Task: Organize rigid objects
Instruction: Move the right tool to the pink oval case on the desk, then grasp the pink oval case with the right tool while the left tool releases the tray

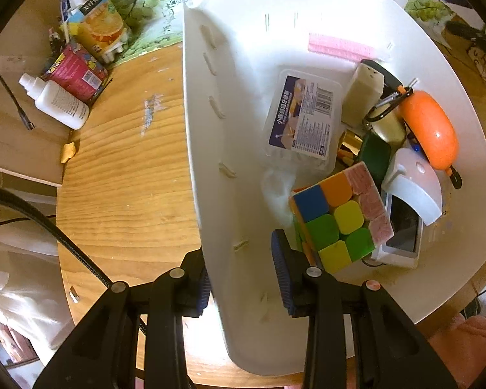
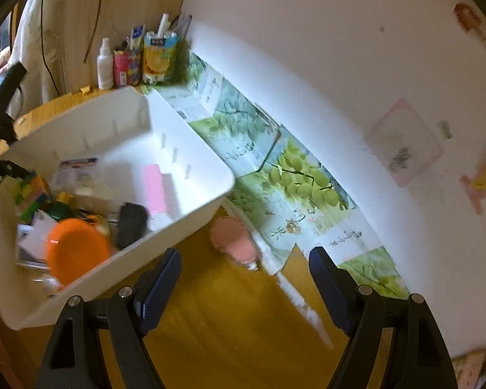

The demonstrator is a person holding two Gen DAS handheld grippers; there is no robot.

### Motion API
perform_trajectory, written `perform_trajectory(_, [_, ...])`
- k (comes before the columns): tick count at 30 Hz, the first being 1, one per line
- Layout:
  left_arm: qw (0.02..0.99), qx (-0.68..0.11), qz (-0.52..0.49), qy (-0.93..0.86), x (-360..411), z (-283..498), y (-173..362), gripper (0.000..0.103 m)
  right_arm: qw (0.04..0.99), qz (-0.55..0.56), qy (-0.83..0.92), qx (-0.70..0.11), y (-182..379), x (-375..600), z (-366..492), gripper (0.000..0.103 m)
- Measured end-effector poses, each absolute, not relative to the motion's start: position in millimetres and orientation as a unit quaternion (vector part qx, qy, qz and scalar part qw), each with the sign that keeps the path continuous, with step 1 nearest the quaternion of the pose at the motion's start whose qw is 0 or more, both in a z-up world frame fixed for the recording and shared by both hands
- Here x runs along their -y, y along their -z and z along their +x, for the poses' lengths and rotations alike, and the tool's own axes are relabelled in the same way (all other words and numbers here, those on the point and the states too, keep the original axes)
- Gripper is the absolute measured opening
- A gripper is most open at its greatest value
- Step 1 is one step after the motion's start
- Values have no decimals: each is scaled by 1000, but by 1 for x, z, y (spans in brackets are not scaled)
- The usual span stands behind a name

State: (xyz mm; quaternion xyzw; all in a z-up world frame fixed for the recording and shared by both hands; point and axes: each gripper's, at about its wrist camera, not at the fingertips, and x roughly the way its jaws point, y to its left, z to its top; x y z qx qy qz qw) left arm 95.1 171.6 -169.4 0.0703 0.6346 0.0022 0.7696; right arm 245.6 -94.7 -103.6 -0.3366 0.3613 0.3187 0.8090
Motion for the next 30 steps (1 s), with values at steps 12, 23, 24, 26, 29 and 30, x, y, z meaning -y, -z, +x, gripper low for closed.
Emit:
perform_trajectory(12, [780, -620, 77, -38, -166, 89, 167, 37, 765, -334, -384, -396, 172, 88, 301, 81])
perform_trajectory(23, [775, -627, 57, -60, -168, 95, 169, 41, 742, -311, -424, -416, 207, 76, 318, 81])
perform_trajectory(24, [775, -627, 55, -60, -169, 95, 169, 41, 739, -312, -429, -414, 209, 75, 316, 81])
perform_trajectory(26, [775, -627, 49, -61, -170, 95, 169, 41, 733, -313, -447, -407, 210, 73, 313, 81])
perform_trajectory(29, [776, -627, 42, -62, -172, 96, 170, 41, 727, -316, -455, -407, 214, 69, 309, 78])
perform_trajectory(30, [775, -627, 41, -63, -172, 97, 170, 41, 728, -319, -455, -401, 214, 69, 307, 73])
